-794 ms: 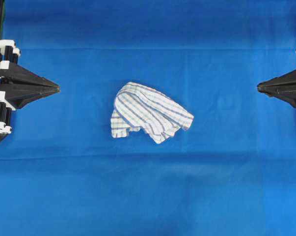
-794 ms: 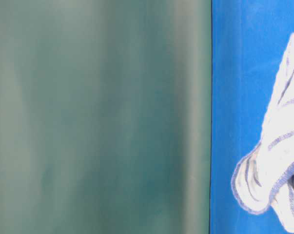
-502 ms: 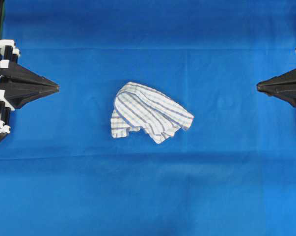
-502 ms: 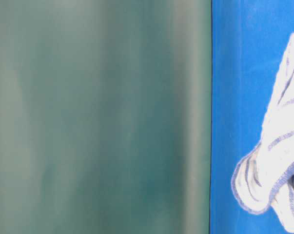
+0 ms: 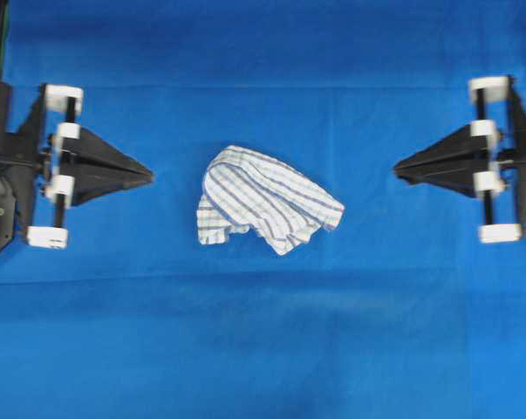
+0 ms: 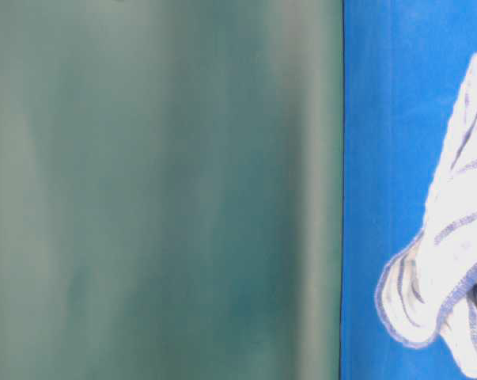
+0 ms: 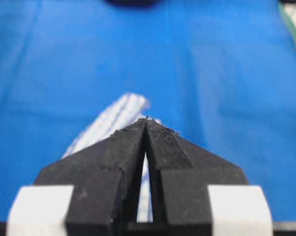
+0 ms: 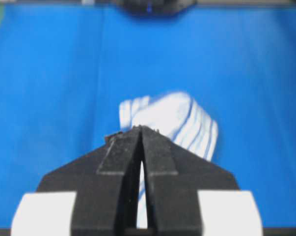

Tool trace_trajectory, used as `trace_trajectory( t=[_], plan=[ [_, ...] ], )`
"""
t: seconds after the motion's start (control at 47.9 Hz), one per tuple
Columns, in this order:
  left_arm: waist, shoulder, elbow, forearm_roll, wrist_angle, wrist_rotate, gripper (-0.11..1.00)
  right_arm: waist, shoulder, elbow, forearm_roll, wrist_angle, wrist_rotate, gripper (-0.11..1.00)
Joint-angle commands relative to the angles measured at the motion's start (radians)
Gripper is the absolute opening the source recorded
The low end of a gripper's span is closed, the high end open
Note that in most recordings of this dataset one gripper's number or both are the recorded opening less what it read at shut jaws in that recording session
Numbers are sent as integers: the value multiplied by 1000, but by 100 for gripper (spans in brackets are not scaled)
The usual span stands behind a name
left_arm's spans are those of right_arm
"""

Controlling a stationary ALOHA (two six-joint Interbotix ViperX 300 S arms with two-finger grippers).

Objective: Lift the towel with both arms.
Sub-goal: 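Move both grippers inward and down onto opposite sides of the striped towel, then close both grippers on the towel's left and right edges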

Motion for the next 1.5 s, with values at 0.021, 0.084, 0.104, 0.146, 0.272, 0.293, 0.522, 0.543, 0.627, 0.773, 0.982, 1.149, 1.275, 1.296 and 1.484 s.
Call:
trace_trajectory(
  t=[0.021,0.084,0.104,0.146,0.272,0.293,0.522,0.543,0.627,0.773,0.982,1.149,1.275,1.296,1.484],
  plan=[
    [-11,72,-74,-2,75,2,1,2,74,-71,3,64,11,0],
    [-14,114,-91,-2,107,2,1,2,120,-92,3,87,15,0],
    [-14,135,-100,-2,124,2,1,2,133,-97,3,94,15,0],
    [-14,161,-112,-2,144,-3,4,2,164,-109,3,109,17,1],
    [-29,239,-152,-2,198,3,34,2,262,-158,3,150,15,9],
    [-31,252,-156,-2,206,3,41,3,276,-164,2,156,15,14],
    [-67,408,-181,-2,216,2,89,18,453,-210,-5,184,8,68],
    [-69,420,-183,-2,215,-2,89,20,466,-213,-6,181,8,67],
    [-74,477,-190,-2,202,-8,89,23,532,-221,-5,176,8,64],
    [-74,569,-196,-2,176,-5,89,25,630,-233,-5,155,14,64],
    [-71,678,-195,-2,64,-2,89,32,735,-261,-5,89,14,64],
    [-57,750,-198,-2,40,-2,87,35,788,-282,-5,60,11,64],
    [-43,785,-198,-2,26,-3,86,35,821,-296,-5,54,11,64],
    [-43,790,-198,0,23,-3,85,35,830,-298,-5,51,11,64],
    [-37,821,-204,0,12,-12,80,31,882,-308,-6,35,12,64]
  ],
)
